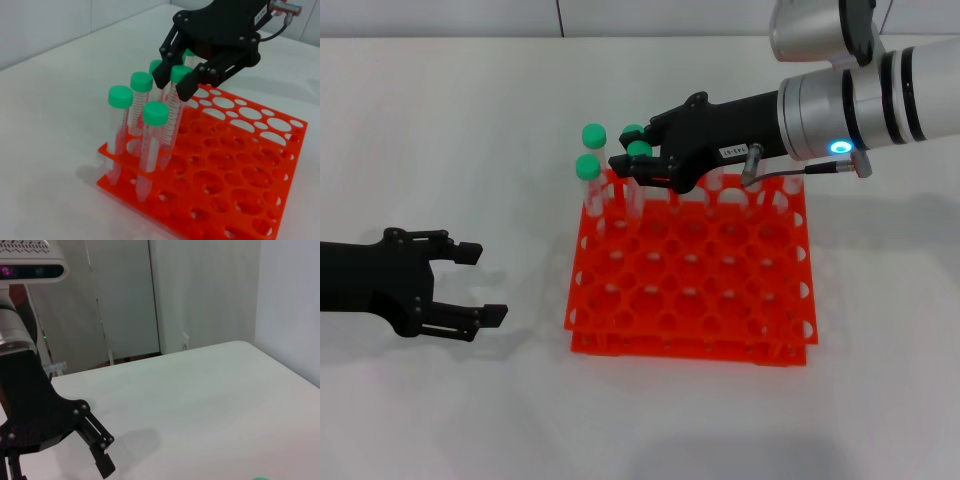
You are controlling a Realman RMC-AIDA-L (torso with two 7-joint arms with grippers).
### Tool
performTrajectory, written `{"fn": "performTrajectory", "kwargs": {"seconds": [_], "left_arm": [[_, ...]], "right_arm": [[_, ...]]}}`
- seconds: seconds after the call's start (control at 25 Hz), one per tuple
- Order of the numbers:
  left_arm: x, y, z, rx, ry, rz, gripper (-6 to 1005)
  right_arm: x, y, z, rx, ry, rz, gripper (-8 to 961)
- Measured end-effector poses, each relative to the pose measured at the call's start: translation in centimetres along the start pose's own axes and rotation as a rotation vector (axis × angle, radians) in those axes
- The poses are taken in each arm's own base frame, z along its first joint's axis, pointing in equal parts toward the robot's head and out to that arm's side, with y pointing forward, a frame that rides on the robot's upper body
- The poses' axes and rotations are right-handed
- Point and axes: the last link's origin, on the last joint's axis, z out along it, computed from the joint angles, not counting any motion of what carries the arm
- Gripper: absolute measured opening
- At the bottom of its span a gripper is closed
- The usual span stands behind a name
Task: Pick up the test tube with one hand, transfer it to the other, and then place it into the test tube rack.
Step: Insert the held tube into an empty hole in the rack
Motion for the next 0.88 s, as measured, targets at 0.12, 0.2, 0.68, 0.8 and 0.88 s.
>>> {"fn": "performTrajectory", "kwargs": {"seconds": [0.12, 0.2, 0.68, 0.8, 0.88], "left_arm": [[-0.01, 0.00, 0.00, 0.000, 0.000, 0.000, 884], [-0.01, 0.00, 0.01, 0.000, 0.000, 0.000, 884], [-0.06, 0.02, 0.05, -0.002, 0.001, -0.003, 884], [-0.11, 0.05, 0.09, -0.004, 0.001, -0.005, 884], [-0.16, 0.07, 0.13, -0.006, 0.002, -0.008, 884]], "right_arm": [[-0.03, 0.00, 0.01, 0.000, 0.000, -0.001, 345], [-0.03, 0.00, 0.01, 0.000, 0.000, -0.001, 346], [0.06, -0.05, 0.02, 0.002, 0.001, 0.002, 350], [0.08, -0.06, 0.02, 0.002, 0.002, 0.003, 352], [0.08, -0.06, 0.02, 0.003, 0.002, 0.003, 352]]}}
